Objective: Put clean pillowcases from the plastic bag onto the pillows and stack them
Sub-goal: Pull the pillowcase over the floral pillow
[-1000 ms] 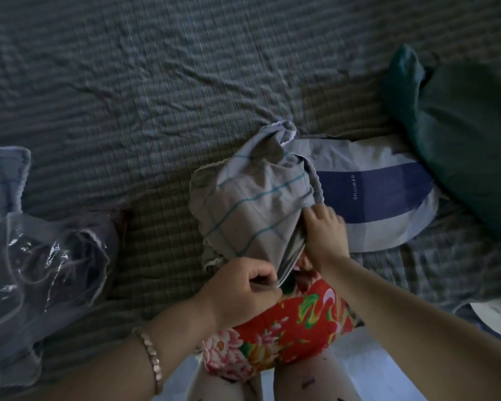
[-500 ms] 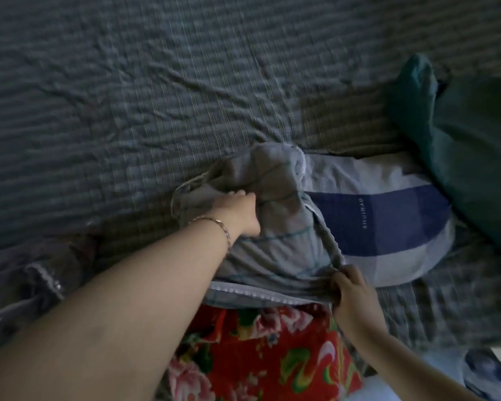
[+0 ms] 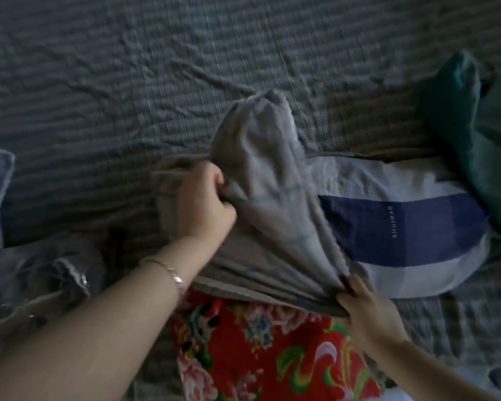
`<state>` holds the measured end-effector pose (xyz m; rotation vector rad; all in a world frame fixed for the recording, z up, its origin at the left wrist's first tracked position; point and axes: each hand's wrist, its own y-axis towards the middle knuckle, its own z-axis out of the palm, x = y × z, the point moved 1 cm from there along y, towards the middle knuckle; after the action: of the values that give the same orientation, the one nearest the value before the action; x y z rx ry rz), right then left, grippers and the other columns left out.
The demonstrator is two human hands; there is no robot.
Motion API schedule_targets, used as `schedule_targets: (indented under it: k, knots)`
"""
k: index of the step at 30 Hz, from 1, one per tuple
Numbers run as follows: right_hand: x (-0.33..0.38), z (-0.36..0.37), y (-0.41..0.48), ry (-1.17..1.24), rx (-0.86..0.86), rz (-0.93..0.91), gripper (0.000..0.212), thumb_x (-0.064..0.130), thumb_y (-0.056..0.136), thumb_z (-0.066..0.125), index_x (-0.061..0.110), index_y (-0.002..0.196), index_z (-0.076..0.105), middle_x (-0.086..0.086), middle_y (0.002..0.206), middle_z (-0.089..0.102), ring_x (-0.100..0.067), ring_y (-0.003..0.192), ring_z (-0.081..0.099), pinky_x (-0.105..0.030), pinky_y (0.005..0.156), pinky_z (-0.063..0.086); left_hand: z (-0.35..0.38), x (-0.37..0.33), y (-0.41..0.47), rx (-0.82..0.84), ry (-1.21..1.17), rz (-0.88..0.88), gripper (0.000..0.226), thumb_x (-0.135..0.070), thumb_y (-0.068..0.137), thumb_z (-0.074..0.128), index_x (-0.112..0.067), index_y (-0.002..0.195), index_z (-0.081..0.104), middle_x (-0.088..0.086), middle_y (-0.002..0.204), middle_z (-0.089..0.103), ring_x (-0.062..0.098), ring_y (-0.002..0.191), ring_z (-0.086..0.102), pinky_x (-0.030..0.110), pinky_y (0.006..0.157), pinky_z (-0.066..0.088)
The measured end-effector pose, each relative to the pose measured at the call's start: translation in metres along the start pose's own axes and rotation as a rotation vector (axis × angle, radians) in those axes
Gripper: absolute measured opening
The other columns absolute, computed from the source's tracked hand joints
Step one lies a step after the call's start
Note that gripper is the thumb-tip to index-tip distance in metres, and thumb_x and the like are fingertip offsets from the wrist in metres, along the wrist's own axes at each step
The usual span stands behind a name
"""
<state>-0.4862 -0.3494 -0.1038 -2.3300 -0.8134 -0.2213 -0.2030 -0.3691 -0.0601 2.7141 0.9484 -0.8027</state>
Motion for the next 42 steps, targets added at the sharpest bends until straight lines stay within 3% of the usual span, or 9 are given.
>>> schedule_targets:
  k: [7, 12, 16, 21, 23, 25, 27, 31, 42]
  knots:
    - [-0.006, 0.028, 0.003, -0.018, 0.227, 0.323, 0.033, 0.024, 0.098, 0.039, 0.022, 0.128, 0.052, 0.001, 0.127, 0.043, -0.021, 0.116, 0.046, -0.029, 0.092, 0.041, 0.055, 0.036, -0.080, 0.604, 0.324, 0.489, 0.060, -0.057, 0.077, 0.058, -0.018, 0.122, 0.051, 0.007, 0.126, 0.046, 0.028, 0.114, 0.046, 0.043, 0.093, 0.046]
    - [-0.012, 0.024, 0.003, -0.152, 0.268, 0.288, 0.040, 0.019, 0.093, 0.045, 0.030, 0.132, 0.049, 0.007, 0.137, 0.039, -0.017, 0.125, 0.039, -0.029, 0.100, 0.036, 0.038, 0.087, -0.099, 0.472, 0.444, 0.560, 0.040, -0.031, 0.053, 0.087, -0.015, 0.084, 0.067, 0.005, 0.093, 0.062, 0.022, 0.093, 0.046, 0.036, 0.067, 0.056]
    - [-0.001, 0.014, 0.006, -0.213, 0.304, 0.206, 0.042, 0.022, 0.097, 0.041, 0.029, 0.138, 0.040, 0.007, 0.141, 0.035, -0.016, 0.127, 0.034, -0.027, 0.102, 0.030, 0.024, 0.096, -0.091, 0.463, 0.204, 0.482, 0.015, -0.023, 0.079, 0.049, -0.017, 0.065, 0.049, -0.003, 0.061, 0.052, 0.016, 0.059, 0.053, 0.022, 0.050, 0.043]
    - [0.015, -0.004, 0.016, -0.377, 0.524, 0.150, 0.039, 0.020, 0.096, 0.044, 0.024, 0.134, 0.046, 0.002, 0.137, 0.039, -0.020, 0.124, 0.038, -0.032, 0.104, 0.031, 0.007, 0.101, -0.097, 1.239, 0.182, 0.153, 0.046, -0.063, 0.088, 0.038, -0.025, 0.062, 0.048, -0.004, 0.063, 0.052, 0.014, 0.062, 0.055, 0.029, 0.061, 0.041]
    - [0.025, -0.016, 0.030, -0.552, 0.704, 0.055, 0.046, 0.018, 0.094, 0.047, 0.017, 0.139, 0.040, -0.002, 0.138, 0.042, -0.022, 0.124, 0.042, -0.037, 0.107, 0.029, 0.008, 0.099, -0.078, 1.070, -0.046, -0.133, 0.032, -0.055, 0.088, 0.047, -0.031, 0.069, 0.054, -0.009, 0.067, 0.053, 0.012, 0.066, 0.056, 0.027, 0.060, 0.041]
    - [0.039, -0.030, 0.051, -0.554, 0.805, 0.064, 0.047, 0.021, 0.091, 0.053, 0.016, 0.136, 0.043, -0.005, 0.135, 0.047, -0.025, 0.122, 0.046, -0.039, 0.107, 0.033, 0.013, 0.100, -0.047, 0.576, -0.051, -0.200, 0.010, -0.035, 0.090, 0.057, -0.027, 0.096, 0.059, -0.007, 0.087, 0.057, 0.013, 0.079, 0.057, 0.024, 0.065, 0.044]
    - [0.050, -0.048, 0.076, -0.398, 0.622, 0.114, 0.035, 0.021, 0.093, 0.049, 0.019, 0.128, 0.049, -0.004, 0.129, 0.051, -0.025, 0.116, 0.051, -0.034, 0.096, 0.044, 0.025, 0.100, -0.023, 0.353, -0.018, -0.258, 0.026, -0.027, 0.087, 0.063, -0.017, 0.110, 0.056, -0.003, 0.100, 0.052, 0.016, 0.089, 0.056, 0.027, 0.071, 0.045]
    - [0.069, -0.074, 0.125, -0.132, -0.032, 0.062, 0.034, 0.032, 0.095, 0.048, 0.020, 0.126, 0.049, -0.002, 0.125, 0.050, -0.023, 0.114, 0.049, -0.034, 0.089, 0.041, 0.054, 0.104, -0.010, 0.462, -0.026, -0.243, 0.014, -0.022, 0.085, 0.064, -0.012, 0.094, 0.062, 0.005, 0.098, 0.061, 0.023, 0.092, 0.058, 0.033, 0.077, 0.046]
    - [0.053, -0.053, 0.162, -0.017, -0.048, -0.009, 0.019, 0.028, 0.086, 0.063, 0.010, 0.092, 0.064, -0.008, 0.098, 0.052, -0.029, 0.104, 0.049, -0.036, 0.087, 0.037, 0.025, 0.108, -0.008, 0.244, -0.003, 0.161, 0.011, -0.005, 0.090, 0.055, 0.003, 0.082, 0.057, 0.019, 0.105, 0.059, 0.032, 0.102, 0.054, 0.030, 0.089, 0.042]
